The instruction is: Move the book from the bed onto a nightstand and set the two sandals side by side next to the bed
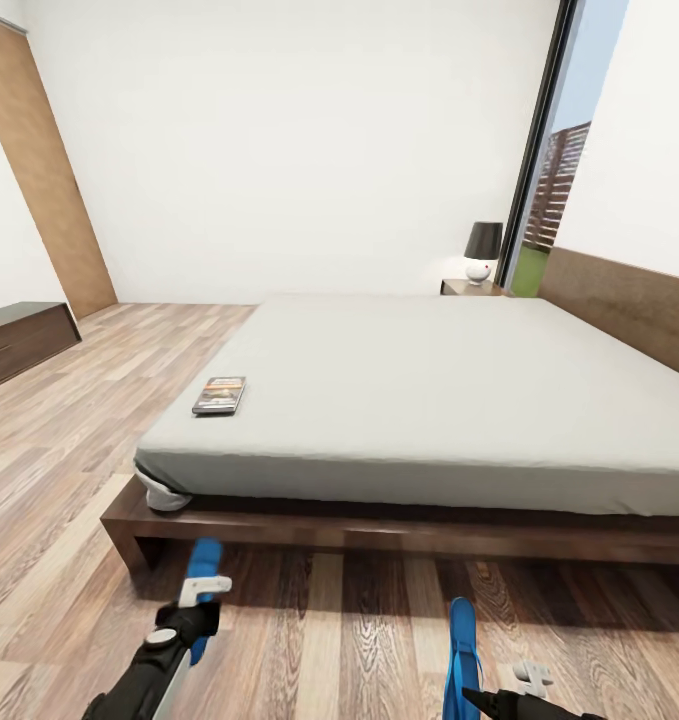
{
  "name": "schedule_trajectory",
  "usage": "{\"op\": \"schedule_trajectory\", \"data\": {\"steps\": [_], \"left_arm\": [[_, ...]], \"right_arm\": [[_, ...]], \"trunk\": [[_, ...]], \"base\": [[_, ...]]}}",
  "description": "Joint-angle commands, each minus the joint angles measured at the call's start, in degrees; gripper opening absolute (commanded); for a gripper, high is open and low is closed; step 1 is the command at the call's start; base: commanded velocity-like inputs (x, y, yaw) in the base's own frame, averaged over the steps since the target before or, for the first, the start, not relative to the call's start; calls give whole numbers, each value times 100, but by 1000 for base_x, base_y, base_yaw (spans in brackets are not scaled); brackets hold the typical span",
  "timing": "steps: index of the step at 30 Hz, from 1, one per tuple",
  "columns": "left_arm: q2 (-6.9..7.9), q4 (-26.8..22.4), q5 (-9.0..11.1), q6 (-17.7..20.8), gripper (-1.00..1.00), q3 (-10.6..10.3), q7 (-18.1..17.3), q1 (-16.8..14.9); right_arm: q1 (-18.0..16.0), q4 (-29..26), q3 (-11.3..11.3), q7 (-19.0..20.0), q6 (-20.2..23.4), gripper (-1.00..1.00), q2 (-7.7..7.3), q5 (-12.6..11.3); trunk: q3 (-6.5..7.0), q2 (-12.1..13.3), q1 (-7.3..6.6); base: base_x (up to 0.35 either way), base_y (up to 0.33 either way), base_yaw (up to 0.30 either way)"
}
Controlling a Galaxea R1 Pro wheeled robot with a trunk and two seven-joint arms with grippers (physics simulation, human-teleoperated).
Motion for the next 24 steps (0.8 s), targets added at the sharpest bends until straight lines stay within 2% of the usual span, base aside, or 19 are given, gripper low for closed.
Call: {"op": "schedule_trajectory", "data": {"steps": [1, 3, 6, 11, 15, 20, 22, 24], "left_arm": [[-2, -11, -242, 165, -100, -40, 27, 0], [-1, -11, -530, 407, -100, -88, 54, 0], [21, -6, -847, 622, -100, -109, 66, -2], [47, 34, -1151, 891, -100, -107, 57, -2], [124, 54, -1220, 960, -100, -80, 54, -1], [154, 52, -1210, 1145, -100, -58, 41, -2], [158, 55, -1174, 1298, -100, -47, -11, -2], [184, 74, -1077, 1348, -100, 51, -178, -1]], "right_arm": [[-4, -8, -49, 34, 45, -100, 5, 47], [-6, -8, -49, 31, 45, -100, 5, 47], [-6, -8, -55, 27, 45, -100, 5, 45], [-8, -8, -57, 18, 45, -100, 5, 39], [-8, -8, -60, 17, 45, -100, 3, 38], [-7, -3, -70, 21, 52, -100, -9, 34], [-3, -4, -86, 32, 58, -100, -13, 31], [-7, -2, -95, 40, 60, -100, -18, 30]], "trunk": [[-5, -2, -1], [-5, -2, -1], [-5, -2, -1], [-5, -2, -1], [-5, -2, -1], [-5, -2, -1], [-5, -2, -1], [-5, -2, -1]], "base": [[0, 0, 0], [0, 0, 0], [0, 0, 0], [0, 0, 0], [0, 0, 0], [0, 0, 0], [0, 0, 0], [0, 0, 0]]}}
